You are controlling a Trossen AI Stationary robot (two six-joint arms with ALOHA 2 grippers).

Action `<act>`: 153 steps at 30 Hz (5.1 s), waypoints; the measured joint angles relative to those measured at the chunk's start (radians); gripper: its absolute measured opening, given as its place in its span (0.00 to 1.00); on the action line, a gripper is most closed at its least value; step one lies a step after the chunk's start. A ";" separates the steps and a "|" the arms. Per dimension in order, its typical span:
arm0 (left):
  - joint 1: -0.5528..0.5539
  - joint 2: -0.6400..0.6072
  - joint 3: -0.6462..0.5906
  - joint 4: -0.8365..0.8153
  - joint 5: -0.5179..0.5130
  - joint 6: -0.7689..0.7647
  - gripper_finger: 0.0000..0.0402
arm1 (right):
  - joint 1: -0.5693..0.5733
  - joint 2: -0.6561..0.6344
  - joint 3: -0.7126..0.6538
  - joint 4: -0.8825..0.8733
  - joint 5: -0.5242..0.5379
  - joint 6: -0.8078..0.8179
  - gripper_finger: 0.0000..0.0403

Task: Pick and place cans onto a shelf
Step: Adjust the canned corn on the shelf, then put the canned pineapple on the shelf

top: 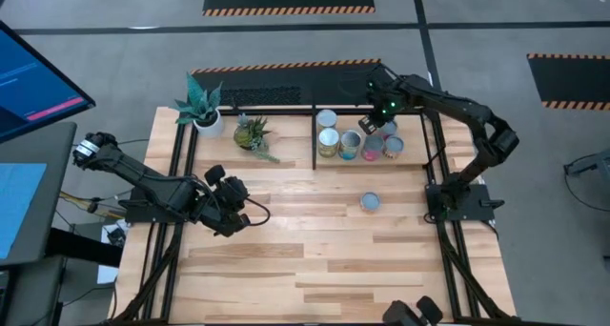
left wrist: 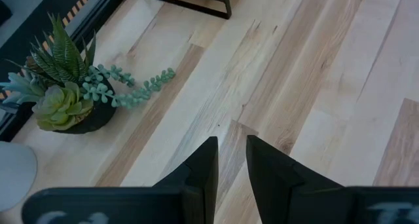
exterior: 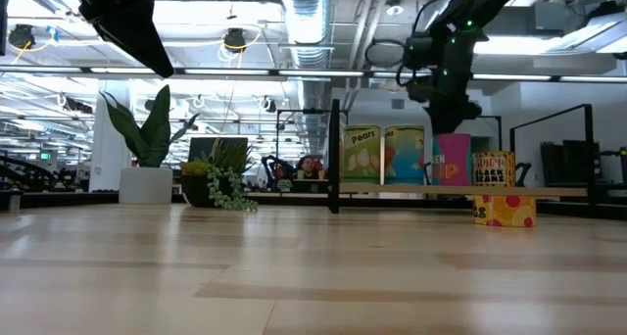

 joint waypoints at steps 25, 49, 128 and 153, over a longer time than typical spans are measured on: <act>0.000 0.000 0.000 0.004 0.002 -0.008 0.17 | -0.026 0.087 0.000 -0.027 0.037 -0.017 0.17; 0.000 0.000 0.000 0.004 0.000 -0.034 0.17 | 0.161 -0.221 0.060 -0.112 -0.129 -0.121 0.17; 0.000 0.000 0.000 0.093 0.030 0.004 0.17 | 0.938 0.081 -0.399 0.193 0.135 0.557 0.51; 0.000 0.000 0.000 0.093 0.031 0.004 0.17 | 1.059 0.029 -0.365 0.110 0.224 0.668 0.01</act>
